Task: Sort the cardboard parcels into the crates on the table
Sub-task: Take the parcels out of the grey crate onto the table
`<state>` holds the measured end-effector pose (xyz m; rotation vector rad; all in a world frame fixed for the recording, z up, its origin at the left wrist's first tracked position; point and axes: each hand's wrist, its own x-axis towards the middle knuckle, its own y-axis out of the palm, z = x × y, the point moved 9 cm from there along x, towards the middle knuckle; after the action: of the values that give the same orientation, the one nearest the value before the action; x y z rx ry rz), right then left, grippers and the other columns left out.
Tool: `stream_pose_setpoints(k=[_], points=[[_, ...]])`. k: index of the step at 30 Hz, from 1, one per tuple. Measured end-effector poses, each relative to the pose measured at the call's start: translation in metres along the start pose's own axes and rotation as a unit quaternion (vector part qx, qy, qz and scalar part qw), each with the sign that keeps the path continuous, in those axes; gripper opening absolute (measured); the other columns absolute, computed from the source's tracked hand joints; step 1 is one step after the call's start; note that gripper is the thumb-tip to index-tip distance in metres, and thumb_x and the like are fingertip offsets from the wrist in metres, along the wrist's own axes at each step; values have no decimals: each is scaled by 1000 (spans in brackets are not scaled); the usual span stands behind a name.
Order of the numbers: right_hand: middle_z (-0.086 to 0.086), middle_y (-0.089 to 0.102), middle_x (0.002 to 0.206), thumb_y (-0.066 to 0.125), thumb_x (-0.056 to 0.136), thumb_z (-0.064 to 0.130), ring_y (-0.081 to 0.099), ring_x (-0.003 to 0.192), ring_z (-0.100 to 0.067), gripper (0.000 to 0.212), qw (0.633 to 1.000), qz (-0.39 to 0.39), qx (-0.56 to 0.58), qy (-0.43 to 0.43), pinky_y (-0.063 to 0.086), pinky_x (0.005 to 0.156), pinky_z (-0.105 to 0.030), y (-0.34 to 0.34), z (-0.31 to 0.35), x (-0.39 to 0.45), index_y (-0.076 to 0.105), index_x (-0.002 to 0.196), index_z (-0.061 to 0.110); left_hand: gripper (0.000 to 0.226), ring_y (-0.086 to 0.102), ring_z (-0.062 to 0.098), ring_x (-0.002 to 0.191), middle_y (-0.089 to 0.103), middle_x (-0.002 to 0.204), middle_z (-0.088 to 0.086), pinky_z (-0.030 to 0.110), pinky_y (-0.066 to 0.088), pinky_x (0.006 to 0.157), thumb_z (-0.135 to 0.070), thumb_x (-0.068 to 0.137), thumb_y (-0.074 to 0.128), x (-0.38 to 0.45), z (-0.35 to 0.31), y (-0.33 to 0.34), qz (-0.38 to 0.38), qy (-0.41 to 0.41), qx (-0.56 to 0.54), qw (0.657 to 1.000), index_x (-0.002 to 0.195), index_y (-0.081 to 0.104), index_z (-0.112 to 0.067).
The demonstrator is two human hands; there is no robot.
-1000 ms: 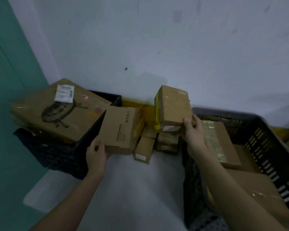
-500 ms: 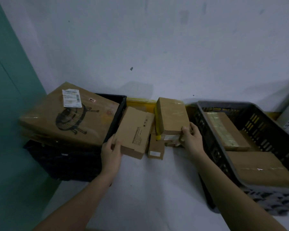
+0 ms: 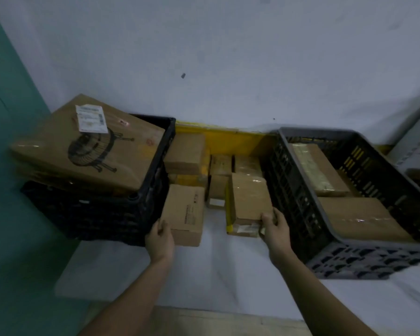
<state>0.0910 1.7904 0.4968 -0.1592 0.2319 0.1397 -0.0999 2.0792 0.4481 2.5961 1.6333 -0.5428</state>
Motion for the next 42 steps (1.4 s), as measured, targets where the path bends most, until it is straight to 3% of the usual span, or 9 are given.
stream_pose_setpoints(k=[6,9,13,19,25,29,35,38,42], points=[[-7,52,134,51,102,28,57,116,-28,51,998,-24,10,58,50,101,-51,-17,-45,-8,35,150,19,50,41,37,134,35,155,15,48,38,110,-31,107,36,12,31,2,33,-42,108,993,155,29,-17],[-6,52,132,51,103,25,58,116,-30,51,995,-39,29,84,49,101,-52,-14,-62,-12,35,150,18,63,31,36,140,19,159,15,46,35,113,-20,103,46,6,31,13,96,30,219,970,158,17,-17],[-10,53,134,51,103,21,58,118,-32,49,993,-53,34,96,49,102,-53,-6,-77,-13,37,149,16,56,28,28,141,31,154,7,40,28,116,-7,96,47,-23,30,33,174,288,424,841,151,37,-16],[-12,48,142,50,103,21,53,124,-33,52,995,-51,32,85,45,105,-54,0,-74,-5,33,152,13,48,29,23,136,32,147,1,43,31,109,-25,96,46,-33,60,46,231,287,566,738,144,38,-27],[-12,42,148,49,103,28,48,129,-36,53,993,-78,0,87,44,106,-54,-18,-75,32,32,152,20,46,26,27,138,29,147,9,38,29,111,-8,91,47,-10,51,66,230,300,596,708,135,38,-15],[-12,43,149,49,103,29,48,129,-37,52,992,-84,-3,95,43,107,-53,-24,-84,57,33,152,20,55,9,35,147,10,160,12,45,17,120,-15,95,49,22,48,78,253,254,619,699,144,25,-10],[-8,45,146,51,102,30,50,123,-28,54,996,-32,-26,80,45,104,-46,-6,-90,93,32,152,23,82,-24,39,147,-26,162,11,51,-6,121,-39,99,42,46,60,95,276,189,676,657,154,-18,-37],[-9,48,143,56,100,30,50,121,-27,55,996,-1,-71,53,44,94,-37,9,-90,109,34,150,21,85,-28,36,146,-29,161,10,49,-7,121,-37,97,46,47,63,95,274,182,667,668,154,-18,-39],[-10,50,142,60,98,29,50,125,-33,53,993,-12,-108,52,45,100,-42,17,-92,130,39,146,20,83,-23,33,149,-22,164,8,47,-4,122,-35,95,50,51,60,98,271,177,663,675,156,-6,-41]])
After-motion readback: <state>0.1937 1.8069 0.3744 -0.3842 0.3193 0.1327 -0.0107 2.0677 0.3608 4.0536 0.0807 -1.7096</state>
